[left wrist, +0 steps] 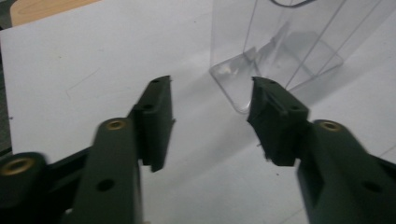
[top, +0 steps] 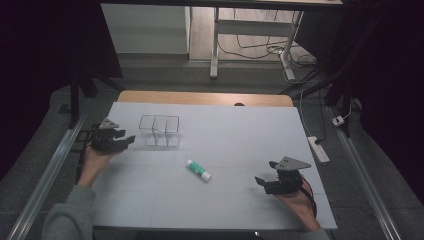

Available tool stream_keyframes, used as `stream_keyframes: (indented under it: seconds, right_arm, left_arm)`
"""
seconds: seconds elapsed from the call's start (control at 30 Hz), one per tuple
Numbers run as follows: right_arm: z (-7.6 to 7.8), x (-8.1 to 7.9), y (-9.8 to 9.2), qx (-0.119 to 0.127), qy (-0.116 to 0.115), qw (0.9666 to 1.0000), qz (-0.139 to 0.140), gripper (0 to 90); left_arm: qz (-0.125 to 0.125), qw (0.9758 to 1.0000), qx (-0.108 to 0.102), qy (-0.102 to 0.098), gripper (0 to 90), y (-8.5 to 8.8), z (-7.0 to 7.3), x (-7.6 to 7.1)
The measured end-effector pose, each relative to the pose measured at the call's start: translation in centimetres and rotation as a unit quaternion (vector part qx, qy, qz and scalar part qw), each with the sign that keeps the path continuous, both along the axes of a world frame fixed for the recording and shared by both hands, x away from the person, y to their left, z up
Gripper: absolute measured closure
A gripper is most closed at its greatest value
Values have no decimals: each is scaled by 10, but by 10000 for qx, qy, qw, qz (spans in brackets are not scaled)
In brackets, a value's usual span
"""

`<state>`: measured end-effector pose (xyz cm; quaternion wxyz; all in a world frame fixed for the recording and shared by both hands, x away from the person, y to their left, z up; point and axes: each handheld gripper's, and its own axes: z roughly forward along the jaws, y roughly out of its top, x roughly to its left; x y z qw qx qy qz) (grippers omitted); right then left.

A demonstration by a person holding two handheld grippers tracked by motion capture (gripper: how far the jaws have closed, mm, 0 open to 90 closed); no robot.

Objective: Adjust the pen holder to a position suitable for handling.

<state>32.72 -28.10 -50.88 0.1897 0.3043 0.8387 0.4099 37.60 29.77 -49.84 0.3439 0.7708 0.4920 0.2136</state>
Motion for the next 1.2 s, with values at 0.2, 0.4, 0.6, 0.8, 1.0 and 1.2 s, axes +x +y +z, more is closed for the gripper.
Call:
stream_keyframes:
  seconds: [0.2, 0.4, 0.6, 0.8, 1.0, 1.2]
  right_arm:
    - [0, 0, 0, 30, 16, 10000, -9, 178]
    - [3, -1, -1, 159, 7, 9999, 2, 182]
    - [3, -1, 1, 101, -13, 9999, -7, 182]
    - [2, -1, 0, 134, 34, 9999, -2, 183]
    - [3, -2, 1, 146, 29, 9999, 9, 184]
    - [3, -2, 1, 144, 31, 9999, -12, 184]
  left_arm:
    - [-103, 9999, 74, -29, 782, -5, 1, 9]
    - [-204, 9995, 144, 169, 891, -9, -7, 18]
    - [-277, 9992, 20, 293, 892, -13, -13, 29]
    - [-364, 9988, -48, 339, 892, -17, -16, 31]
    - [-431, 9982, -92, 396, 892, -19, -19, 32]
    - [-410, 9985, -117, 350, 892, -19, -19, 32]
